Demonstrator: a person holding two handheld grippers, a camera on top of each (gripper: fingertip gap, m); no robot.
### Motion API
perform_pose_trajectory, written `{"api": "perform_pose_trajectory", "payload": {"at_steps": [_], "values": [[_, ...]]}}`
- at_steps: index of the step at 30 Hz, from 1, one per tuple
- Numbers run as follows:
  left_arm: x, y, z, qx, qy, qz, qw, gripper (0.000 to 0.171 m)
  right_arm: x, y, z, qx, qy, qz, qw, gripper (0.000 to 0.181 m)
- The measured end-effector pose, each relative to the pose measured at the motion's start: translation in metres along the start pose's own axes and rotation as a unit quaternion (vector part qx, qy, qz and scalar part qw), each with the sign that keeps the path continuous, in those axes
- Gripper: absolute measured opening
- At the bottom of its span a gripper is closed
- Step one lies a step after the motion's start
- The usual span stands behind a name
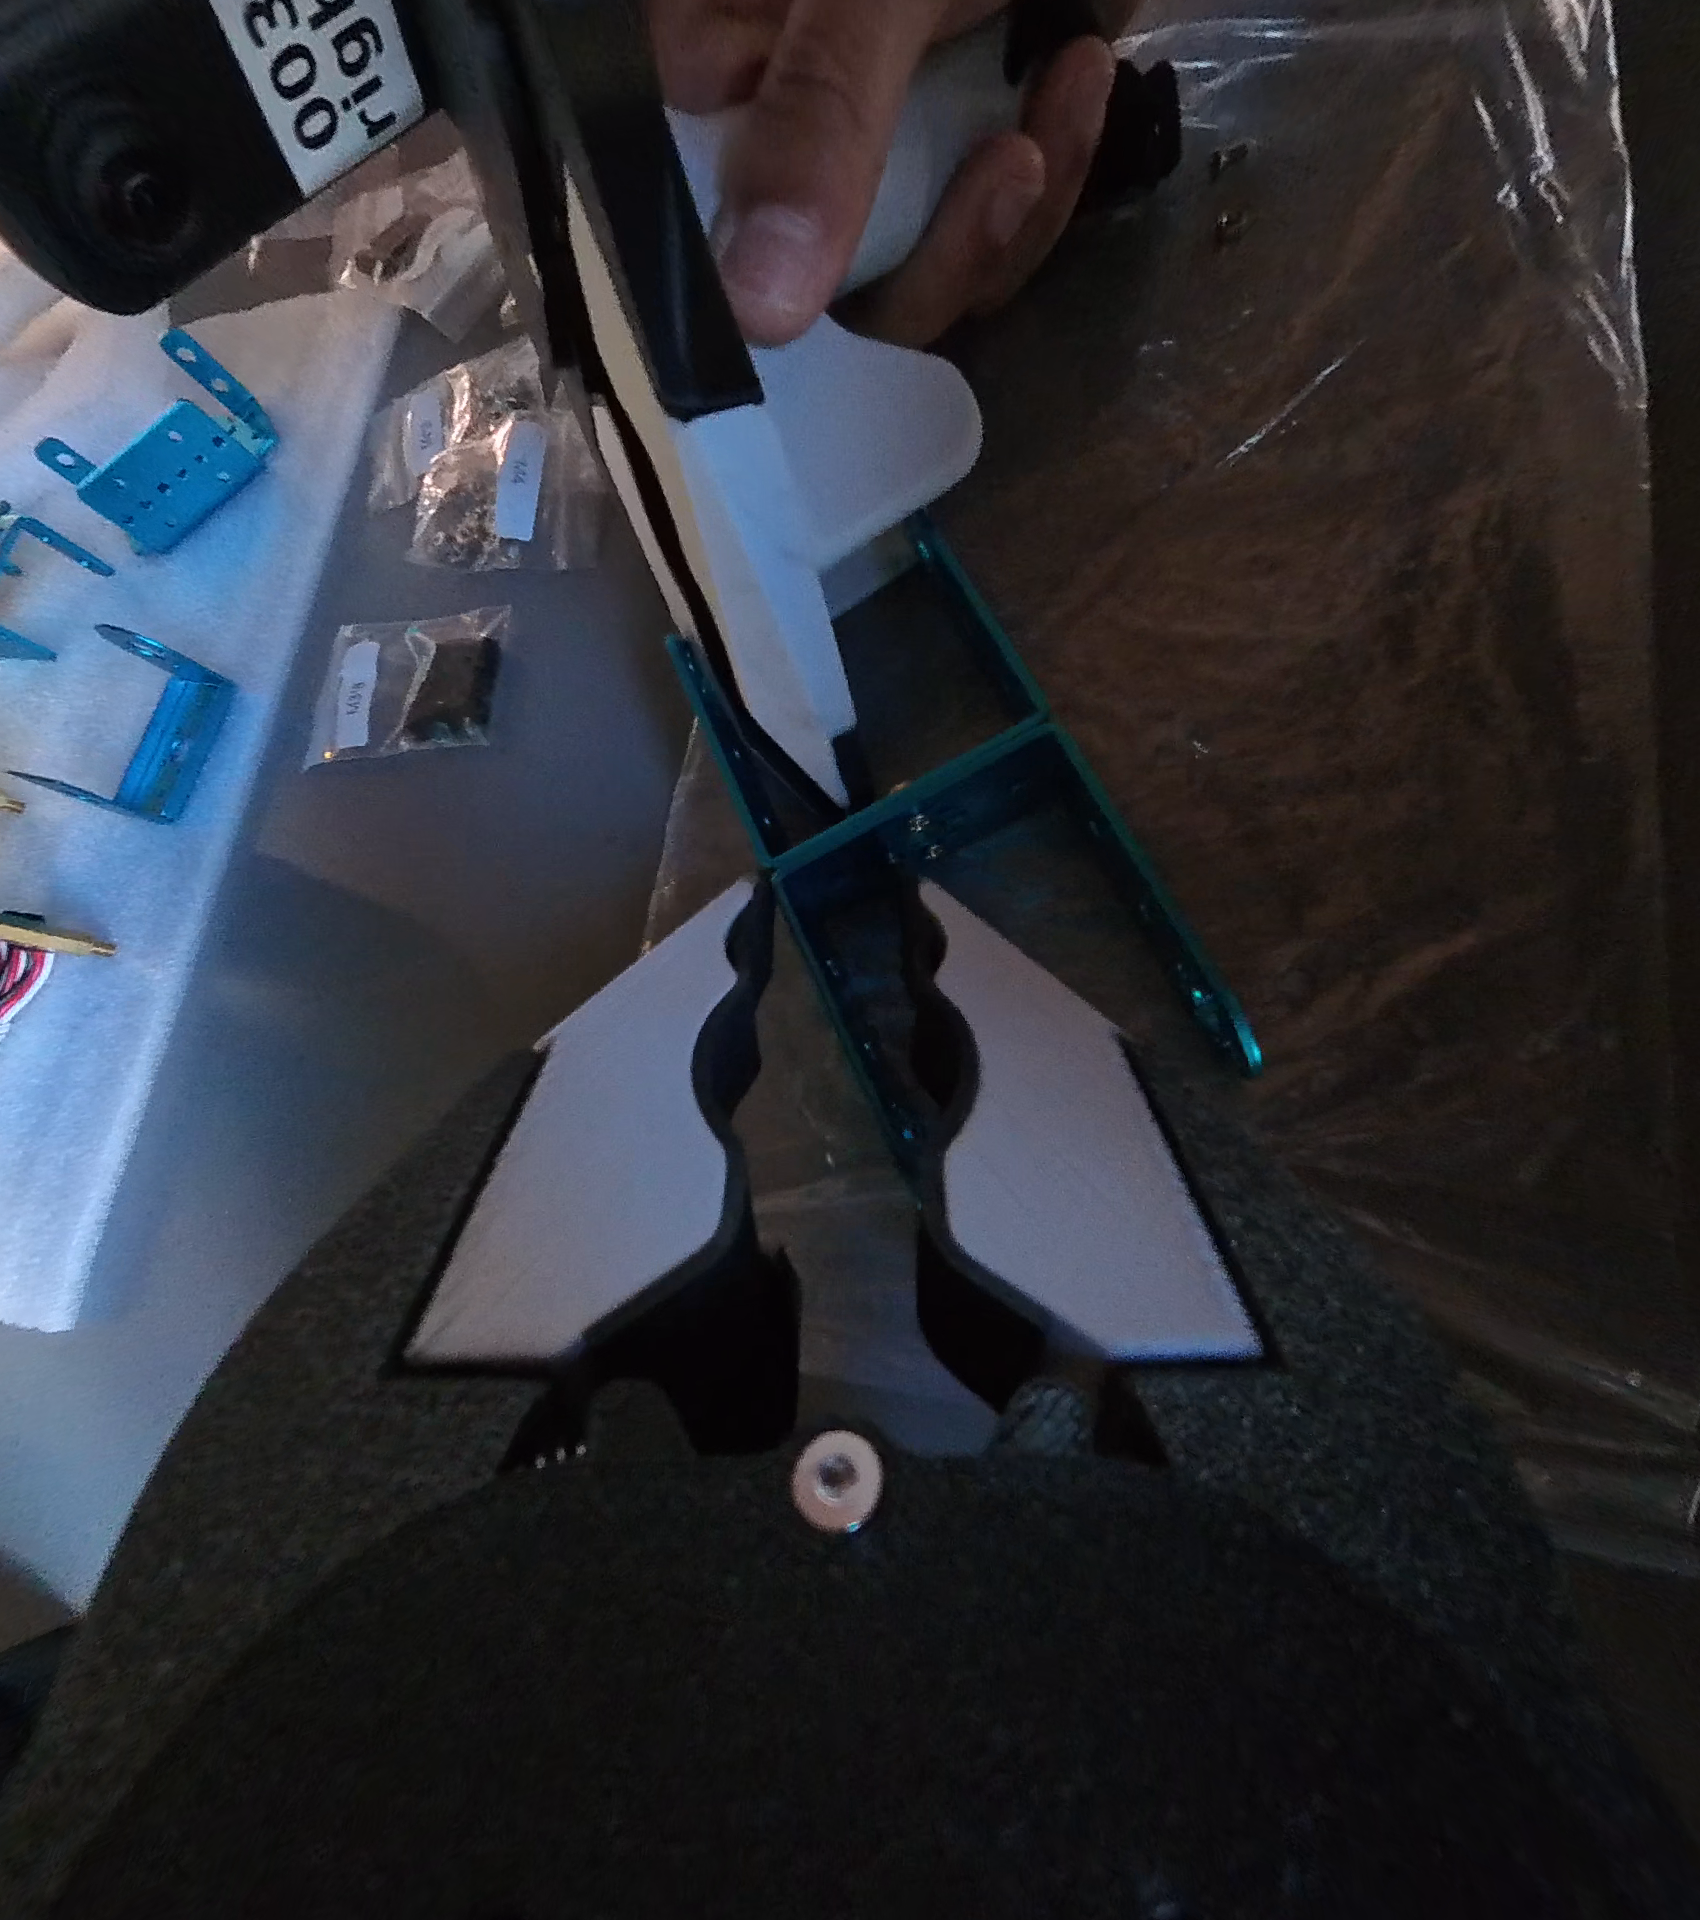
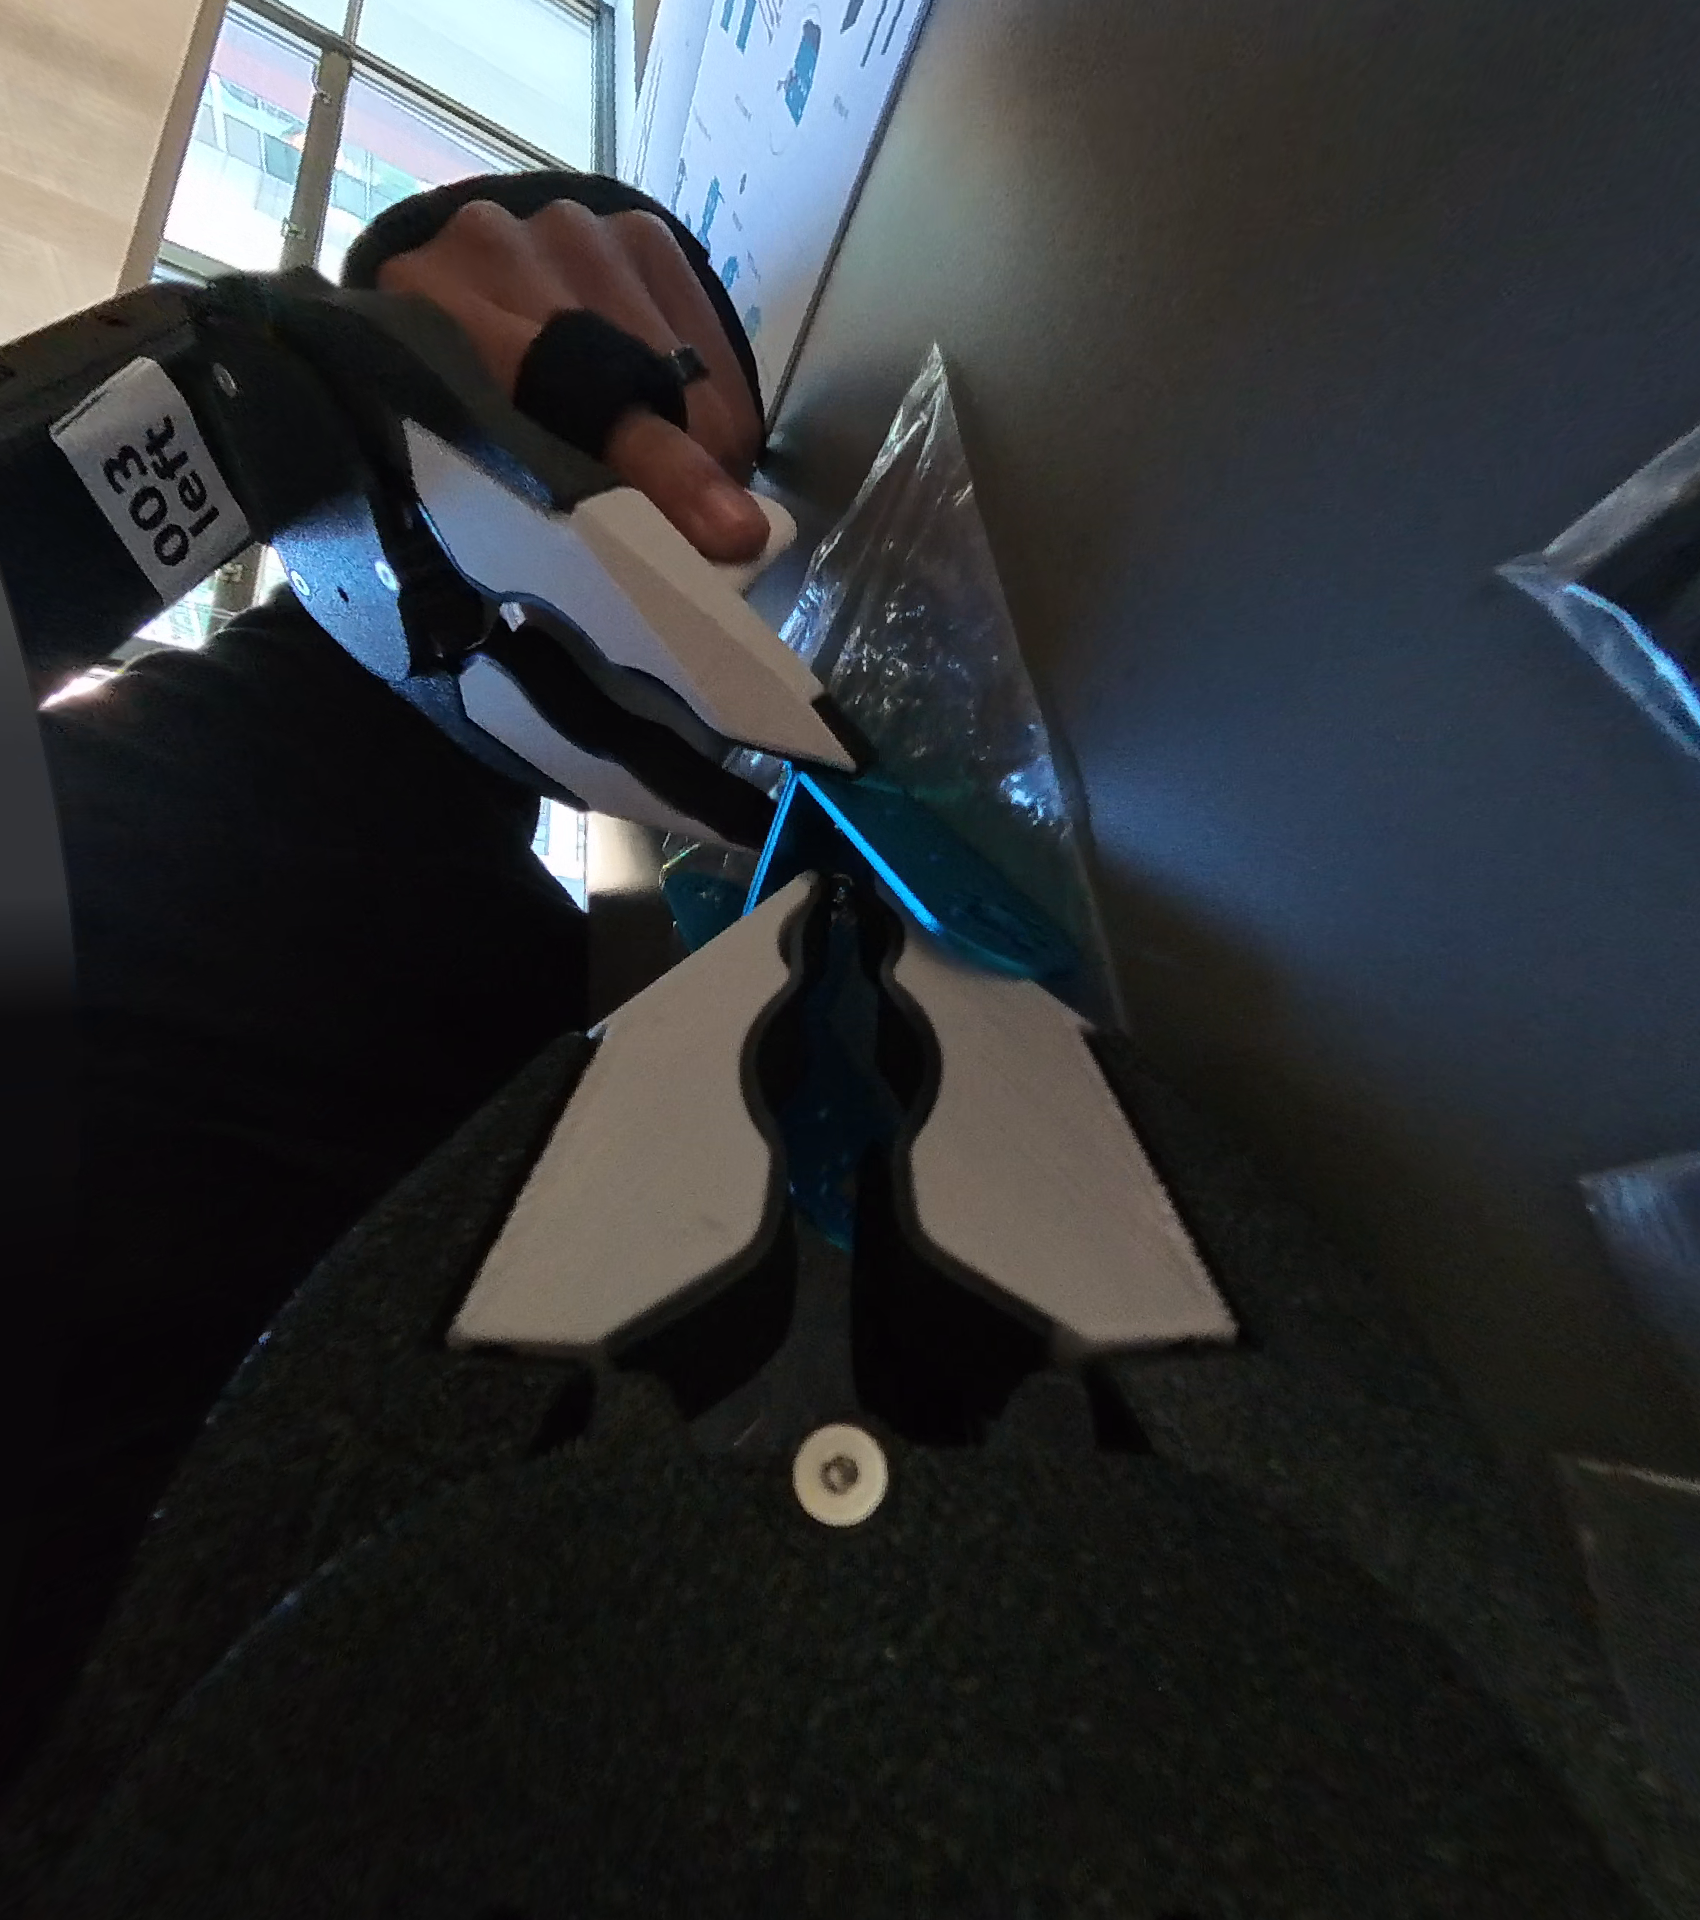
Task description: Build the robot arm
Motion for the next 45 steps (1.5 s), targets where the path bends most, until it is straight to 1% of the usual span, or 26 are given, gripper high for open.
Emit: {"api": "perform_pose_trajectory", "payload": {"at_steps": [15,18,24,29,34,35,37,38,39,41,43,45], "values": [[-0.002,-0.003,-0.003,0.004,0.023,0.005,1.0,0.021,-0.001,-0.001,0.002,-0.015,-0.004,-0.014,1.0,0.001],[-0.002,-0.003,-0.004,0.003,0.024,-0.002,1.0,0.019,-0.002,0.0,0.002,-0.019,-0.004,-0.017,1.0,0.001],[-0.004,0.0,-0.008,0.007,0.002,-0.042,0.999,0.013,-0.002,0.002,0.001,-0.012,-0.02,-0.041,0.999,0.003],[-0.003,0.0,-0.007,0.005,-0.002,-0.044,0.999,0.013,-0.002,0.002,0.001,-0.01,-0.014,-0.032,0.999,0.003],[0.0,0.001,-0.001,-0.013,-0.017,-0.03,0.999,0.016,-0.001,0.001,0.002,-0.016,0.001,-0.015,1.0,0.0],[0.001,0.002,0.0,-0.017,-0.012,-0.018,1.0,0.017,-0.001,0.002,0.003,-0.017,0.002,-0.015,1.0,0.0],[0.0,0.005,-0.002,-0.004,0.012,-0.005,1.0,0.016,0.0,0.003,0.002,-0.013,-0.002,-0.018,1.0,0.0],[0.0,0.006,-0.002,-0.013,0.017,0.001,1.0,0.019,0.0,0.004,0.001,-0.009,-0.003,-0.016,1.0,0.0],[-0.002,0.009,-0.002,-0.017,0.018,-0.009,1.0,0.022,0.0,0.004,0.001,-0.008,-0.002,-0.015,1.0,0.0],[0.0,0.013,-0.001,-0.018,0.024,0.009,0.999,0.022,-0.001,0.004,0.004,-0.018,0.005,-0.015,1.0,0.0],[0.0,0.015,0.001,-0.025,0.019,0.001,1.0,0.023,0.0,0.004,0.003,-0.016,0.008,-0.009,1.0,0.0],[0.0,0.014,0.002,-0.031,0.017,0.0,0.999,0.024,-0.004,0.006,0.002,-0.011,0.038,0.003,0.999,0.0]]}}
Point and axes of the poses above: each gripper's, where its closed fingertips meet, y back along the fingers, z out of its underside, x = y × z across the jaws, the point moved 6 cm from there along y, back along the fingers, and after that the axes turned 9 degrees about z, right-handed, at the moved point
